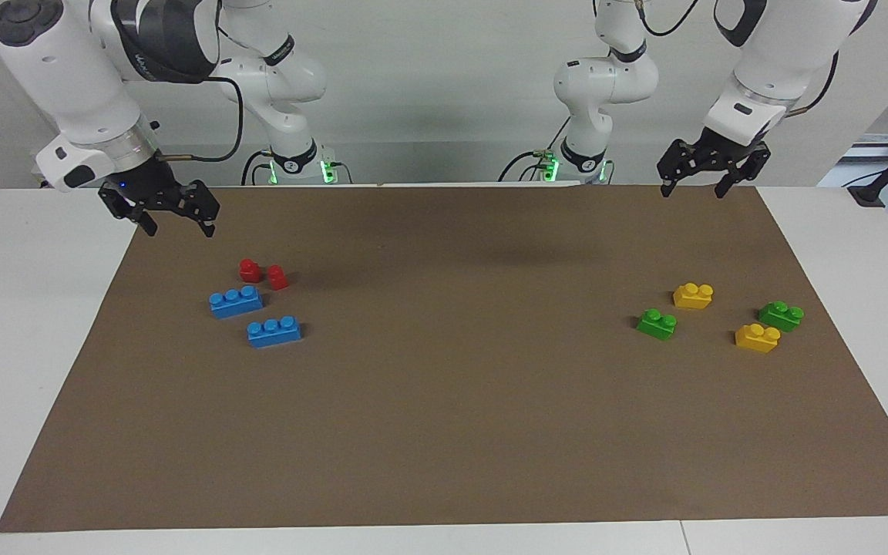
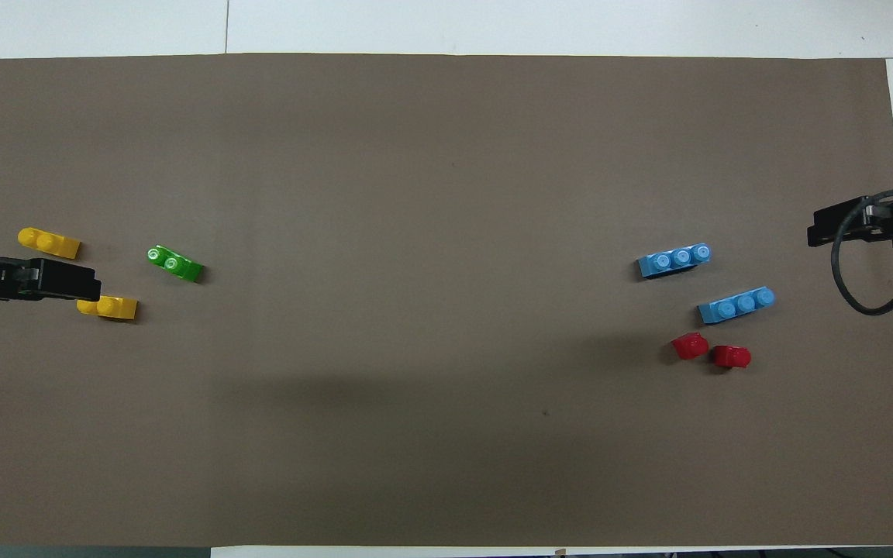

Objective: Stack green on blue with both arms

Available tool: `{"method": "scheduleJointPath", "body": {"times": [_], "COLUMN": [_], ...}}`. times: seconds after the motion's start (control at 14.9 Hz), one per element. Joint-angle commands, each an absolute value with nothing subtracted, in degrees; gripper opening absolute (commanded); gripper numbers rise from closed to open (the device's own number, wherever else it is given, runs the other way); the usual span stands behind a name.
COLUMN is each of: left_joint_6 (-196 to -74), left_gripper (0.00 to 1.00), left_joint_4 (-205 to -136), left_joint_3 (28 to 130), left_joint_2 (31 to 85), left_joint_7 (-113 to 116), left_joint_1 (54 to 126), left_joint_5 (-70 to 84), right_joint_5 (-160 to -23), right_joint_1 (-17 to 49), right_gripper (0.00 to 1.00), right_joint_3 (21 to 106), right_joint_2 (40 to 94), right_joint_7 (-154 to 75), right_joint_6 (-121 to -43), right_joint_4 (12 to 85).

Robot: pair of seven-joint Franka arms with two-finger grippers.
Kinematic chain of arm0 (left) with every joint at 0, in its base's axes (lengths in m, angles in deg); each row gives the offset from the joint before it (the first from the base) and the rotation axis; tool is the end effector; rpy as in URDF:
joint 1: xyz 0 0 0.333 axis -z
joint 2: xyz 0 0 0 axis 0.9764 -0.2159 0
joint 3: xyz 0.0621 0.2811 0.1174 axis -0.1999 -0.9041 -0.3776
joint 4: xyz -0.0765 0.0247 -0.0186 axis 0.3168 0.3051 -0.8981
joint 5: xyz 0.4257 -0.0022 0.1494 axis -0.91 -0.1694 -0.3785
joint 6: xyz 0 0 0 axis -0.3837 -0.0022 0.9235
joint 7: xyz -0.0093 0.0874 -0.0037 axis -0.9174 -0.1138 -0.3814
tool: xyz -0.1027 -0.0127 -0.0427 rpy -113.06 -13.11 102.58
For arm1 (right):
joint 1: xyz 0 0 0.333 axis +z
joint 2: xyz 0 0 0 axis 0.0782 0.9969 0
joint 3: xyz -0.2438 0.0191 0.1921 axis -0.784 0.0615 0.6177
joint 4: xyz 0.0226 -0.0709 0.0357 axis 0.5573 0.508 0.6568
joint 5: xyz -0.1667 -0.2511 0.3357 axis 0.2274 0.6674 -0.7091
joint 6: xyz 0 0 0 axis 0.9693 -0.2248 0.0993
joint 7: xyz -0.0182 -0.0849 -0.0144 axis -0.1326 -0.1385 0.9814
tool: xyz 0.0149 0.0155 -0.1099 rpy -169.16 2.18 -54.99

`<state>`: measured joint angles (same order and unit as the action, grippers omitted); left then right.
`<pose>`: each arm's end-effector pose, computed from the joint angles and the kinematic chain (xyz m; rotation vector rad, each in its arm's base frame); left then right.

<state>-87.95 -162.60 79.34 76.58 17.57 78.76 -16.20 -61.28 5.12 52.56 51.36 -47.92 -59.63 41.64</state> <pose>0.5641 -0.0514 0.6029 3.1180 -0.1457 -0.0346 0.6140 -0.0357 0.5661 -3.1261 0.1102 0.0361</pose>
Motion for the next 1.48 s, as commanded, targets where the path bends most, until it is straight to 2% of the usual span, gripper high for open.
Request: {"method": "scheduleJointPath", "body": {"times": [0.0,0.47,0.94,1.41], "left_joint_6": [-88.3,-87.6,-88.4,-94.2], "left_gripper": [1.0,1.0,1.0,1.0], "left_joint_4": [-163.0,-163.5,-164.5,-171.3], "left_joint_3": [79.0,78.9,78.9,78.9], "left_joint_2": [77.1,77.4,77.9,81.0], "left_joint_7": [17.6,17.7,17.5,9.9], "left_joint_1": [78.9,78.8,78.1,77.7], "left_joint_5": [-15.6,-15.7,-15.7,-15.7], "right_joint_5": [-60.8,-60.5,-60.3,-61.1], "right_joint_1": [4.8,4.7,4.8,4.2], "right_gripper": [1.0,1.0,1.0,1.0], "right_joint_3": [52.9,52.8,52.7,52.7], "right_joint_2": [50.6,50.6,50.9,52.9], "right_joint_7": [-47.0,-46.4,-50.4,-60.2], "right_joint_6": [-59.2,-59.2,-63.5,-64.3], "right_joint_4": [42.3,42.2,42.2,42.2]}}
